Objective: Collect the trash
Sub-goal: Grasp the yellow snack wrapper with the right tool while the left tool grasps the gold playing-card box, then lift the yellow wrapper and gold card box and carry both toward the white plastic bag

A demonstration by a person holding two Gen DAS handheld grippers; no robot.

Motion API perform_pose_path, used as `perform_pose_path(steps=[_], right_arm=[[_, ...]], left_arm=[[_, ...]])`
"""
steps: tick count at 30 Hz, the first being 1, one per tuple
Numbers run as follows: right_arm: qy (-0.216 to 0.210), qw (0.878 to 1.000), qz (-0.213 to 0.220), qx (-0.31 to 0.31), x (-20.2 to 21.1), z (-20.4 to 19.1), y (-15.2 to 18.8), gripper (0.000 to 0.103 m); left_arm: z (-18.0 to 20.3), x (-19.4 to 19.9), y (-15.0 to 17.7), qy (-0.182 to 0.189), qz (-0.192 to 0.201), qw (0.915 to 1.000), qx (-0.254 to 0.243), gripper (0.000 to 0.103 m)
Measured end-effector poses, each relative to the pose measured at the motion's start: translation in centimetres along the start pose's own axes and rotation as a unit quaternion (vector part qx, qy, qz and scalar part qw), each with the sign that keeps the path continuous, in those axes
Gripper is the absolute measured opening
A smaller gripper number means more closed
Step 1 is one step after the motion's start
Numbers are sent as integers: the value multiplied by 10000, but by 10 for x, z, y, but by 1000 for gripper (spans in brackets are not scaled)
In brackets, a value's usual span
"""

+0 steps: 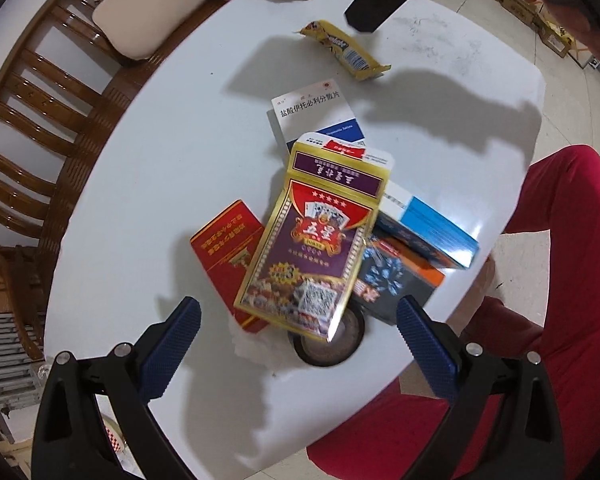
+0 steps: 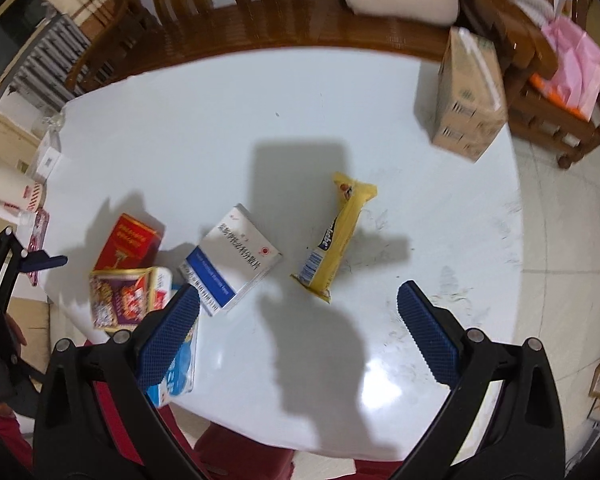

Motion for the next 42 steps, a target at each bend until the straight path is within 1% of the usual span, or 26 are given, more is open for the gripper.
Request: perform_pose_path(steps=[6,11,15,18,20,21,22,23,25,26,28,29,30,31,33,34,39,42], right_arm=[[75,9996,-156,-237,-34,9,-18,97],[67,9987,-215,-462,-55,18,-22,97],[84,9980,-277,-557,-66,22,-24,94],[115,9977,-319,-589,-72,24,-24,94],[161,9975,-330,-604,-75,25,-25,93],[164,9974,-333,-618,-76,26,-26,92],[170,9973,-342,-629,-77,27,-26,90],[178,9972,-363,-636,-78,27,-26,80],[249,9975,-325,-579,-77,25,-28,72],[315,9975,-322,-551,-77,25,-28,67],[406,9974,-311,-501,-77,24,-27,64],[474,9973,-304,-464,-76,23,-27,60],[540,9972,-294,-425,-76,24,-27,51],[580,9972,-274,-390,-75,23,-28,45],[580,9973,-263,-364,-75,23,-29,25],[556,9974,-267,-366,-74,26,-27,21],[459,9976,-322,-394,-78,25,-29,15],[507,9978,-281,-314,-75,21,-30,14]], left_arm=[[-6,-14,-7,116,1,9999,-76,96],[-10,-22,-9,171,-13,9998,-63,96],[-16,-28,-12,307,-32,9995,83,96],[-18,-33,-14,349,-125,9992,144,96],[-17,-36,-14,342,-172,9991,161,94],[-17,-36,-13,359,-200,9990,177,91],[-17,-38,-13,363,-228,9989,194,87],[-17,-39,-14,356,-260,9988,225,85],[-20,-43,-14,273,-340,9987,275,78],[-23,-45,-15,229,-378,9986,295,78],[-25,-49,-14,182,-413,9985,322,75],[-26,-48,-14,195,-393,9985,342,74],[-27,-48,-14,192,-387,9984,356,74],[-28,-48,-15,168,-368,9985,370,74],[-28,-48,-15,156,-372,9984,390,73],[-26,-49,-15,151,-396,9983,394,73],[-24,-47,-16,77,-437,9980,442,70],[-22,-43,-12,63,-429,9974,576,69]])
Point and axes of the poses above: each gripper's, at about its wrist camera, not at the fingertips, and x roughly against the way its jaws point, z to its right, y to its underside, the point moved 2 cm from there along -x, roughly the way its jaws point
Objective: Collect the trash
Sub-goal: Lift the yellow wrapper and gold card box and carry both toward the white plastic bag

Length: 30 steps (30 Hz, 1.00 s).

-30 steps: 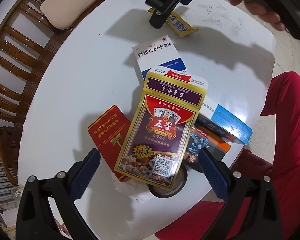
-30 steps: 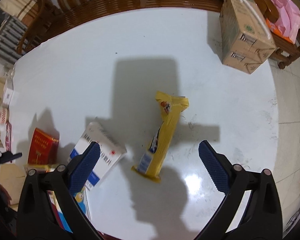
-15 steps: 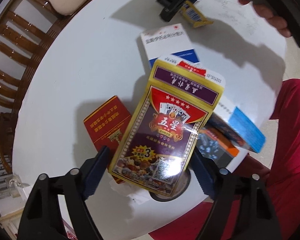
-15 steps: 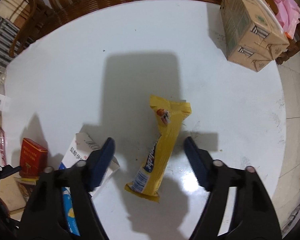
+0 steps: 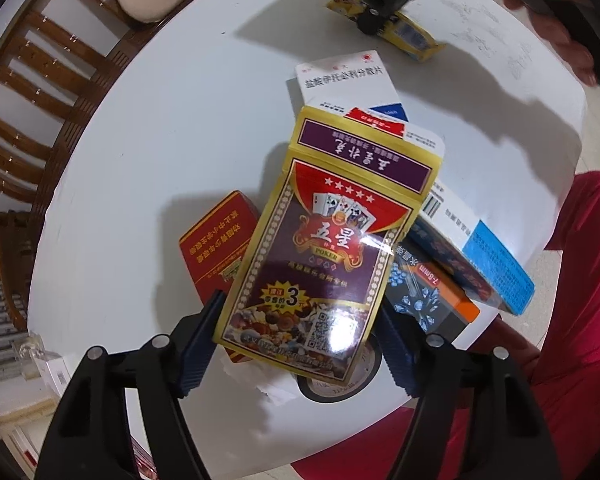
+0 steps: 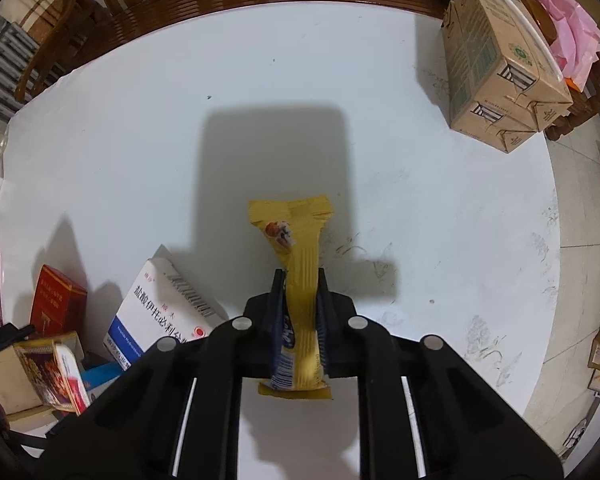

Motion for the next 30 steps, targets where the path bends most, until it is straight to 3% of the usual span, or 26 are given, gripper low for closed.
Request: perform_pose_path(steps=[17,30], right_arm=[[-46,9984,542,163,58,-10,13,14],[-57,9851,1537,766,175,-46,69,14]], left_arm=[[-24,39,7,65,495,9924,1129,68],[-11,121,43,-301,1334,9768,1648,68]])
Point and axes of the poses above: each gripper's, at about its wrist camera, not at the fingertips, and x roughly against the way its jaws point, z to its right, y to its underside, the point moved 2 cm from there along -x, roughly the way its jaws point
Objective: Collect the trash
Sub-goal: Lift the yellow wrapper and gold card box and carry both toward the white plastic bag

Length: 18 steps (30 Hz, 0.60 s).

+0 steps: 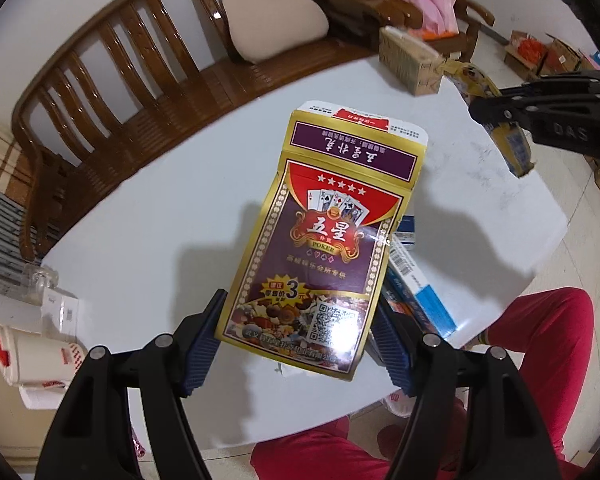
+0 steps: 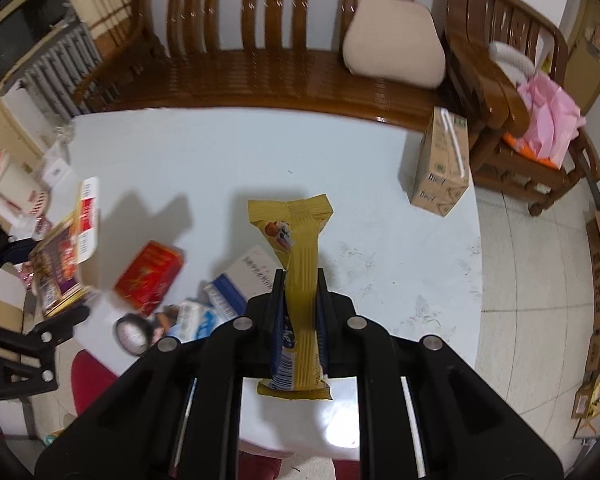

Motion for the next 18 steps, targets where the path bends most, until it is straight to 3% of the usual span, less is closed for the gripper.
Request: perform_pose_path(steps=[8,18], right_arm=[[-44,9971,602,466,77,-38,31,14],[-206,9911,939,917,132,-81,95,14]], left_arm=[[12,59,22,-73,454,9989,131,68],[35,102,69,-59,704,9968,365,68]])
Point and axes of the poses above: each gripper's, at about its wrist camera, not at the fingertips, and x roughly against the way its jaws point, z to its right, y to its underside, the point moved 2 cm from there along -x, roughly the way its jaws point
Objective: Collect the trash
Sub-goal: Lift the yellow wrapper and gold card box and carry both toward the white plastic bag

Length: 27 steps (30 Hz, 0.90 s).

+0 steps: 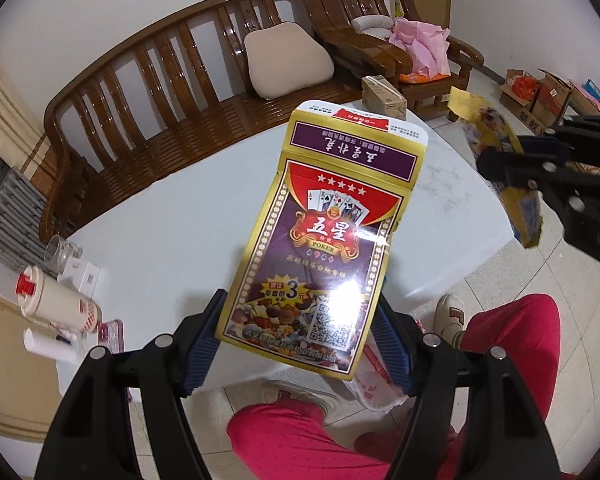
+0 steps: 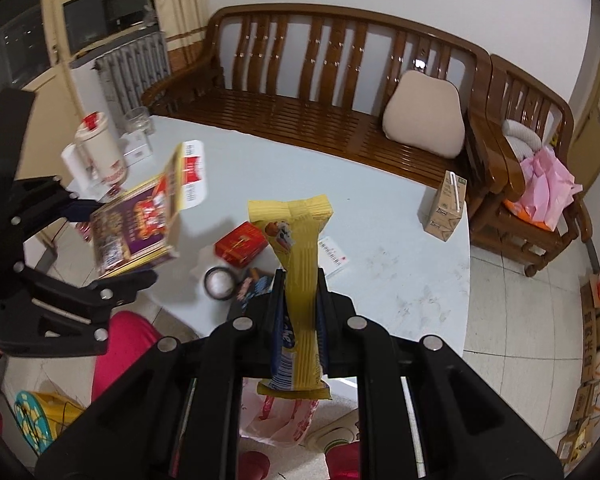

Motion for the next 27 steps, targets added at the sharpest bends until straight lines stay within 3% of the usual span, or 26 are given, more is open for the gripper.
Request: perform_pose_path(steps=[13,17,27], right_arm=[[-182,9995,51,245,20,-41,67,14],[-257,9995,76,144,18,-44,85,14],[-151,9998,-49,89,3,-53,124,14]], left_arm=[[24,8,66,19,116,9999,60,68],[33,1,86,290,61,9995,118,68],[54,-15,114,435,99,9990,97,68]])
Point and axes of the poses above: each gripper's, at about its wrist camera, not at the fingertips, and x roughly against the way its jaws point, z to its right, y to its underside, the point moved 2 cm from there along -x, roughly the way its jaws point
